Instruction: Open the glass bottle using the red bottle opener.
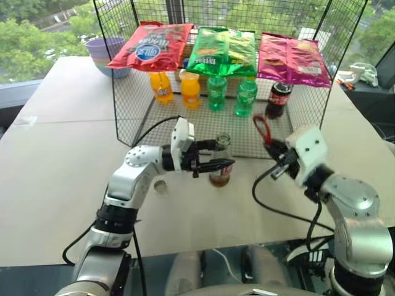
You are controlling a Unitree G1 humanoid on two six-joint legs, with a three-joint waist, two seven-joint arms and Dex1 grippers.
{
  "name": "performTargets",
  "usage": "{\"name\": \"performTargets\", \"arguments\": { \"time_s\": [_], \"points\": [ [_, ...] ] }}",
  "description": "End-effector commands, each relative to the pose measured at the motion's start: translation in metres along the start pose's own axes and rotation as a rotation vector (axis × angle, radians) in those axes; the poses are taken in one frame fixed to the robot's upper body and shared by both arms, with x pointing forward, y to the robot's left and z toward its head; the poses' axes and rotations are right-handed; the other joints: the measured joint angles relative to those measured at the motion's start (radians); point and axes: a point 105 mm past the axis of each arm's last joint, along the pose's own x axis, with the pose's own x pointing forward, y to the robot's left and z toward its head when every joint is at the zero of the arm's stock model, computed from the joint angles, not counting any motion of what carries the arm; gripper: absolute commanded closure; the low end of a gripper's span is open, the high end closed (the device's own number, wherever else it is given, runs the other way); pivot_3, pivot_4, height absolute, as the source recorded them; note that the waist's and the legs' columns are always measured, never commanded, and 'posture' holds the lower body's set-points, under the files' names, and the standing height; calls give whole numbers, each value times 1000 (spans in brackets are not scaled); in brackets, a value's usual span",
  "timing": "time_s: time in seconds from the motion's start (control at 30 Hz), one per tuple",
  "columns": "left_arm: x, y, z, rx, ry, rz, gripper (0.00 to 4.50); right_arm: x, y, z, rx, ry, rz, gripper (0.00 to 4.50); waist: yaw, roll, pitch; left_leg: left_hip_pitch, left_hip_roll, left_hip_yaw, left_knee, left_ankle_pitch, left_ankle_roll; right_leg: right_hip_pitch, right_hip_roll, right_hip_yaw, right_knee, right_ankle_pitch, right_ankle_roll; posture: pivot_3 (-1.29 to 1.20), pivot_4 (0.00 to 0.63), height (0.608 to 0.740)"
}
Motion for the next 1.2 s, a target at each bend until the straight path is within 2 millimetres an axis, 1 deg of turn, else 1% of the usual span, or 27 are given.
{"name": "performTargets", "arguments": {
  "time_s": [0.03,0.1,0.23,0.43,0.5,0.53,0.57,0.63,0.73,0.77,0.8,0.93,1.03,1.1,1.2],
  "points": [
    [3,-4,11,54,-35,-3,2315,-8,12,-18,167,71,29,4500,0,0,0,0,0,0,0,0,0,0,0,0,0,0,0,0,150,740],
    [3,-5,12,56,-37,2,2315,-9,13,-29,252,113,23,4500,0,0,0,0,0,0,0,0,0,0,0,0,0,0,0,0,150,740],
    [4,-6,13,62,-40,10,2315,-13,14,-56,309,220,24,4500,0,1,0,0,0,-1,0,0,0,0,-1,0,0,0,0,0,150,740],
    [2,-6,13,67,-39,20,2315,-20,23,-76,352,316,77,4500,0,1,1,-1,0,-1,-1,0,0,-1,-1,0,-1,0,0,0,150,740],
    [1,-6,13,67,-38,21,2309,-22,21,-80,338,332,70,3661,-1,1,1,-1,0,-1,-1,0,0,-1,-1,0,-1,0,0,0,150,740],
    [1,-6,13,67,-37,21,2309,-22,20,-81,331,340,65,3402,-1,1,1,-1,0,-1,-1,0,0,-1,-1,0,-1,0,0,0,150,740],
    [1,-6,13,67,-37,21,2309,-23,18,-81,328,340,62,3027,-1,1,1,-1,0,-1,-1,0,0,-1,-1,0,-1,0,0,0,150,740],
    [0,-7,12,67,-35,23,2309,-23,11,-76,324,320,41,2036,-1,1,1,-1,0,-1,-1,0,0,-1,-1,0,-2,0,0,0,150,740],
    [-2,-7,11,65,-33,24,2309,-23,-1,-70,292,290,-7,695,-1,1,1,-1,0,-1,-1,0,0,-2,-1,0,-2,0,1,0,150,740],
    [-3,-8,11,66,-32,24,2309,-24,-4,-67,248,281,-22,226,0,1,1,-1,0,-1,-1,0,0,-2,-1,0,-2,0,1,0,150,740],
    [-3,-8,11,66,-31,24,2309,-24,-7,-64,218,266,-32,84,0,1,1,-2,0,-1,-2,0,0,-2,-1,0,-2,0,0,0,150,740],
    [-7,-8,11,65,-30,32,2309,-25,-14,-51,49,218,-43,84,-1,2,1,-2,0,0,-3,0,0,-3,-1,0,-3,0,0,0,150,740],
    [-8,-8,12,58,-34,36,2309,-23,-16,-41,-6,168,-38,84,-2,2,1,-2,0,0,-4,0,0,-3,-1,0,-3,-2,2,0,150,740],
    [-9,-9,13,56,-35,34,1297,-20,-17,-35,-39,137,-33,0,-4,1,2,-2,0,0,-4,0,0,-3,0,0,-3,-2,3,0,150,740],
    [-11,-10,14,54,-38,31,328,-17,-16,-30,-64,112,-26,0,-3,1,2,-2,0,0,-4,0,0,-3,0,0,-3,-2,4,0,150,740]
  ]
}}
